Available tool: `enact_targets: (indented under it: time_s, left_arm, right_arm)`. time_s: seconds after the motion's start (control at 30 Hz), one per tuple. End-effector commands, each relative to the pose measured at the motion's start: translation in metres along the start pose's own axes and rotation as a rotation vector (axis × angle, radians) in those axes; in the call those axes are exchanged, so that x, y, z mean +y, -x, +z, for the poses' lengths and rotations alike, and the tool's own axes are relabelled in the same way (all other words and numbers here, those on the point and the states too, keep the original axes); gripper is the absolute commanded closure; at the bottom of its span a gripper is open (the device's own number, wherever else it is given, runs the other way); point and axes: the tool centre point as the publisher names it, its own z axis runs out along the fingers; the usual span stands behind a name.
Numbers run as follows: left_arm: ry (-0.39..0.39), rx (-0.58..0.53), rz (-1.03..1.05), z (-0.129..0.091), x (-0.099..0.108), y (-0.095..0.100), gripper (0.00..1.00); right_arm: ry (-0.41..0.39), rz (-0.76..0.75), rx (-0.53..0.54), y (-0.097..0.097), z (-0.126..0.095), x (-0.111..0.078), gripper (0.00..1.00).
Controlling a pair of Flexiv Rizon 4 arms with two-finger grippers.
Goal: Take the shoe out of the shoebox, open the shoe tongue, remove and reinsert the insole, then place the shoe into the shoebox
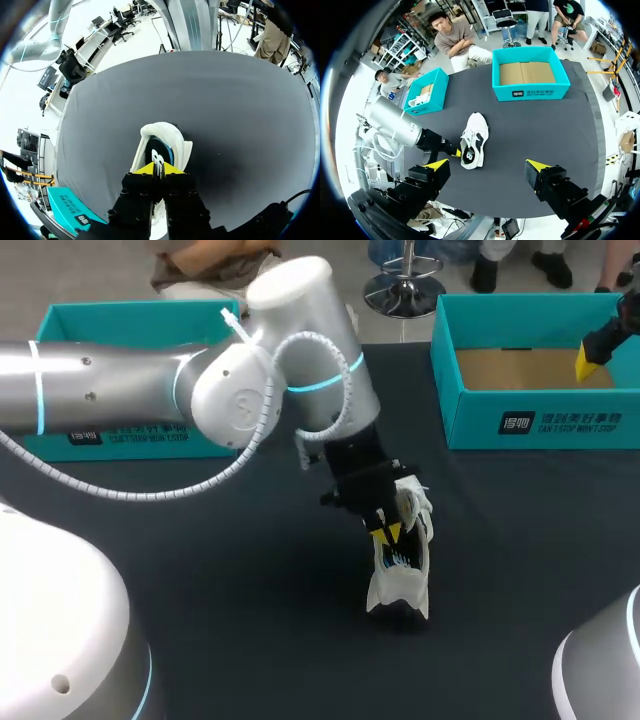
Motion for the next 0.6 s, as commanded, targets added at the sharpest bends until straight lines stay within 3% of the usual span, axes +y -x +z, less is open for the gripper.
enact_targets:
  time_s: [0.03, 0.6]
  left_arm:
    - [-0.006, 0.036, 0.003, 0.021, 0.004, 0.008, 1.00]
    - [0.003, 0.093, 0.033, 0.049, 0.010, 0.004, 1.00]
  right_arm:
    - [-0.005, 0.001, -0.001, -0.001, 0.000, 0.002, 0.00]
    - [-0.005, 0.001, -0.001, -0.001, 0.000, 0.002, 0.00]
